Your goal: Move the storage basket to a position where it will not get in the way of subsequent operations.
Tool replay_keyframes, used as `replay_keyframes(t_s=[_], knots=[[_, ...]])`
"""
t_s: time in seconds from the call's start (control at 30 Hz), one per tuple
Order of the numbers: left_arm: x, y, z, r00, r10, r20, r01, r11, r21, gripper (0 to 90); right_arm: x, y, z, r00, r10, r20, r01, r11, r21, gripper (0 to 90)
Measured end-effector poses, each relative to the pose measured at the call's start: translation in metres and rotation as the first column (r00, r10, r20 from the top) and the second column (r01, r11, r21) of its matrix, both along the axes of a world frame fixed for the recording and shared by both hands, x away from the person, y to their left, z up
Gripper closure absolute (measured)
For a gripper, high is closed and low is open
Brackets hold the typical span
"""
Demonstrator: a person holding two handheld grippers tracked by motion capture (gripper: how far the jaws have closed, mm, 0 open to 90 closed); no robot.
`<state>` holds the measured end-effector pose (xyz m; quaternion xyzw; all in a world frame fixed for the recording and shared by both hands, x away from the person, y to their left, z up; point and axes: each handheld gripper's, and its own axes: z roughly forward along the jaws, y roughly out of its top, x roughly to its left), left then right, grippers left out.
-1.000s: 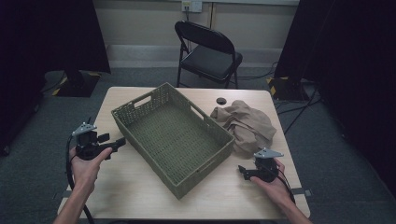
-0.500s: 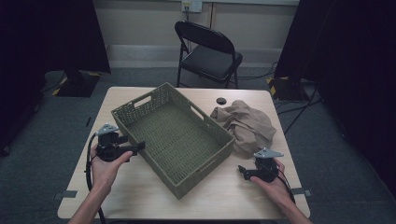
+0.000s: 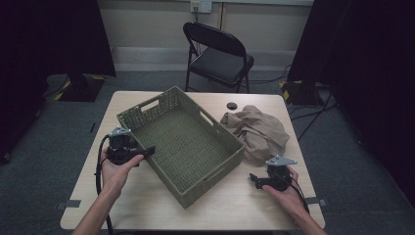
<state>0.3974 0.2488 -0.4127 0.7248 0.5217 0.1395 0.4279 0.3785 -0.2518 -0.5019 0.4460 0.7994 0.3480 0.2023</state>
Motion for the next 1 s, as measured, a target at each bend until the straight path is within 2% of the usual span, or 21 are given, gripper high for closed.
replay_keyframes(t_s=[0.17,0.23,0.27,0.3,0.5,0.73,0.87,1.0], knots=[[0.004,0.004,0.002,0.9997,-0.022,-0.012,0.022,0.9997,0.007,21.6,0.0,0.0,0.0,1.0,0.0,0.0,0.0,1.0,0.0,14.0],[0.006,0.008,0.002,0.9997,-0.018,-0.016,0.017,0.9997,-0.017,25.2,0.0,0.0,0.0,1.0,0.001,0.001,-0.001,1.0,0.0,14.0],[0.007,0.011,0.002,0.9991,-0.037,-0.021,0.036,0.9984,-0.043,27.7,0.0,0.0,0.0,1.0,0.0,0.0,0.0,1.0,0.0,14.0],[0.008,0.013,0.002,0.9988,-0.043,-0.022,0.042,0.9981,-0.045,32.3,0.0,0.0,0.0,1.0,0.0,0.0,0.0,1.0,-0.001,14.0],[0.011,0.017,0.003,0.9988,-0.047,-0.017,0.046,0.9983,-0.035,34.1,0.0,0.0,0.0,1.0,0.0,0.0,0.0,1.0,0.0,14.0],[0.015,0.023,0.005,0.9977,-0.059,-0.035,0.057,0.9978,-0.032,37.7,0.0,0.0,0.0,1.0,0.0,0.0,0.0,1.0,0.0,14.0],[0.018,0.025,0.007,0.9976,-0.053,-0.043,0.053,0.9986,-0.001,38.3,0.0,0.0,0.0,1.0,0.0,0.0,0.0,1.0,0.0,14.0],[0.022,0.028,0.009,0.9974,-0.047,-0.055,0.048,0.9988,0.011,39.5,0.0,0.0,0.0,1.0,0.0,0.0,0.0,1.0,0.0,14.0]])
